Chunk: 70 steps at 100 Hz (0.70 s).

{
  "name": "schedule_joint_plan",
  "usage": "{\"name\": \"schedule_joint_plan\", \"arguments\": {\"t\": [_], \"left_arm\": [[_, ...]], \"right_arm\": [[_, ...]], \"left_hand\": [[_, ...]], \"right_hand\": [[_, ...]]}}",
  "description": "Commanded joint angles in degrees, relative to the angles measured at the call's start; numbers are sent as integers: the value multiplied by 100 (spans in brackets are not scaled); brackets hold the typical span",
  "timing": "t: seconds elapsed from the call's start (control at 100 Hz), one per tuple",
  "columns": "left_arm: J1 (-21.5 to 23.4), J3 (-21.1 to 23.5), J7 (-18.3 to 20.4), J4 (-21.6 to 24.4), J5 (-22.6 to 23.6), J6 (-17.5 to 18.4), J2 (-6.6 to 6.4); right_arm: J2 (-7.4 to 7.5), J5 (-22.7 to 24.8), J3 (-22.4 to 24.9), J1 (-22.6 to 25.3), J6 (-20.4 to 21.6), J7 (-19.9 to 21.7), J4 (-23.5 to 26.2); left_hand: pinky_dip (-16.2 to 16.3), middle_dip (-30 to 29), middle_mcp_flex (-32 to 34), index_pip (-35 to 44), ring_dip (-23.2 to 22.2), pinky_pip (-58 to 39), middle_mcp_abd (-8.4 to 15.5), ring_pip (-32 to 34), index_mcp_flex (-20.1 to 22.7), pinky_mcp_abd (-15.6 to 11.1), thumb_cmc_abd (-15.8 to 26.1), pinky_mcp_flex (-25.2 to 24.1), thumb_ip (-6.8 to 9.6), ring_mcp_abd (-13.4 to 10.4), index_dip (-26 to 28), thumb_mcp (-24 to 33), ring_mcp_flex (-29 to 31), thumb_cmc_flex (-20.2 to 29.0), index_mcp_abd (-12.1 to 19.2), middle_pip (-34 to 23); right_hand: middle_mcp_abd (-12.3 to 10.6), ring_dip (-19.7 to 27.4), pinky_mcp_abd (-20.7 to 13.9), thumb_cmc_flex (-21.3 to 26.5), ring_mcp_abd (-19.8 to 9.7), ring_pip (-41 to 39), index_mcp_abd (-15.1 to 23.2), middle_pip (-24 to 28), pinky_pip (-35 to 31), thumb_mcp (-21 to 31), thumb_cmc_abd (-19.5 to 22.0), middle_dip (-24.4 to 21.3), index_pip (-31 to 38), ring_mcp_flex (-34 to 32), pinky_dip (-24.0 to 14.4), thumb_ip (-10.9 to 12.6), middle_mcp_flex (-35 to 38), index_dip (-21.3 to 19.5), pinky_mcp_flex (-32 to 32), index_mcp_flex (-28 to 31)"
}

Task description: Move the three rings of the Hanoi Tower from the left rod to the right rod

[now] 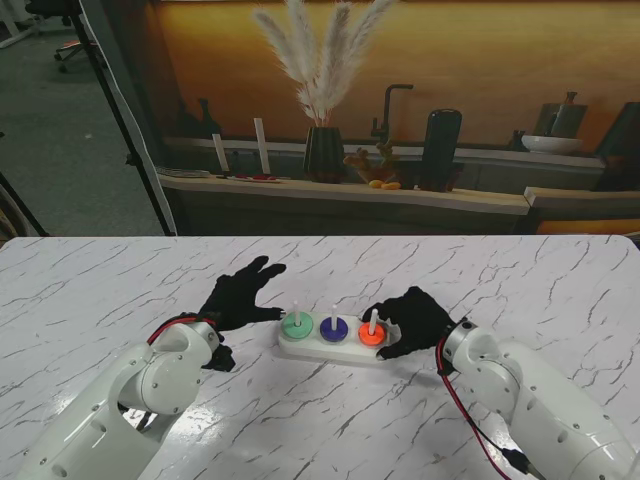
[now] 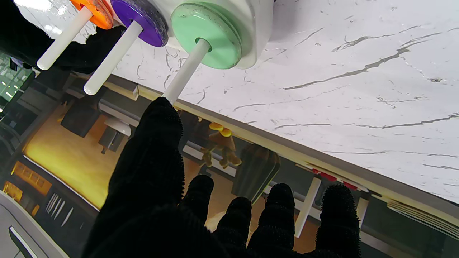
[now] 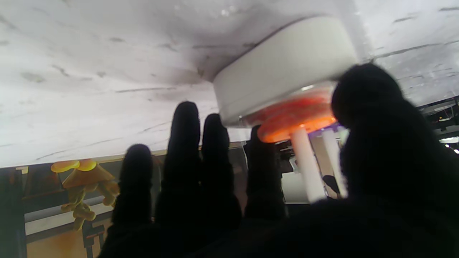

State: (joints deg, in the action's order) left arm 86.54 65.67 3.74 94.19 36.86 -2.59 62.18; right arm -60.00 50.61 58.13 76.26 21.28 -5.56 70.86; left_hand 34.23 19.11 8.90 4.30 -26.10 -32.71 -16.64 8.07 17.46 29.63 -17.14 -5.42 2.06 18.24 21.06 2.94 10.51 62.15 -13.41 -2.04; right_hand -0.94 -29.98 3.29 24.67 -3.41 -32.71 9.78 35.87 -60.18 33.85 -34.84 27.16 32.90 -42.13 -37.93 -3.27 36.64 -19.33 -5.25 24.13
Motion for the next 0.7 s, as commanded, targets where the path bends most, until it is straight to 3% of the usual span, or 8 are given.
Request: {"name": "schedule_joint_plan", "arguments": {"t": [0.0,0.31,0.68,0.69], "left_arm": [[40,2,58,-17,-34,93,32],[67,22,63,-18,-79,93,35],[76,32,70,-25,-139,91,38],[76,32,72,-25,-143,91,39]], "right_arm": [[-63,-17,-63,45,-32,-3,-26],[-90,-65,-112,35,-143,-82,-48],[-121,-100,-38,73,-138,-192,29],[-122,-98,-28,78,-136,-194,39]], "left_hand": [[-39,-66,17,21,45,196,-3,-109,91,31,217,-51,-9,-153,34,-130,-186,115,19,40],[-41,-66,13,12,46,215,10,-114,75,13,273,-60,-13,-160,33,-188,-187,96,23,43],[-42,-69,9,3,50,246,11,-126,62,6,356,-71,-22,-161,29,-245,-202,58,21,46],[-43,-70,6,3,51,247,11,-127,63,8,357,-71,-22,-158,29,-245,-203,60,20,47]], "right_hand": [[-791,-111,1722,553,-162,-142,254,383,-151,167,607,134,341,-145,-60,117,426,-136,8,256],[-951,-128,1683,1229,-231,-303,377,493,-283,-539,1148,151,568,-323,-6,109,745,-141,-72,552],[-935,-135,1661,1456,-250,-381,302,517,-363,-755,1204,191,636,-406,6,19,861,-6,-121,637],[-934,-125,1664,1501,-251,-387,304,508,-372,-837,1221,207,726,-407,25,27,865,158,-119,626]]}}
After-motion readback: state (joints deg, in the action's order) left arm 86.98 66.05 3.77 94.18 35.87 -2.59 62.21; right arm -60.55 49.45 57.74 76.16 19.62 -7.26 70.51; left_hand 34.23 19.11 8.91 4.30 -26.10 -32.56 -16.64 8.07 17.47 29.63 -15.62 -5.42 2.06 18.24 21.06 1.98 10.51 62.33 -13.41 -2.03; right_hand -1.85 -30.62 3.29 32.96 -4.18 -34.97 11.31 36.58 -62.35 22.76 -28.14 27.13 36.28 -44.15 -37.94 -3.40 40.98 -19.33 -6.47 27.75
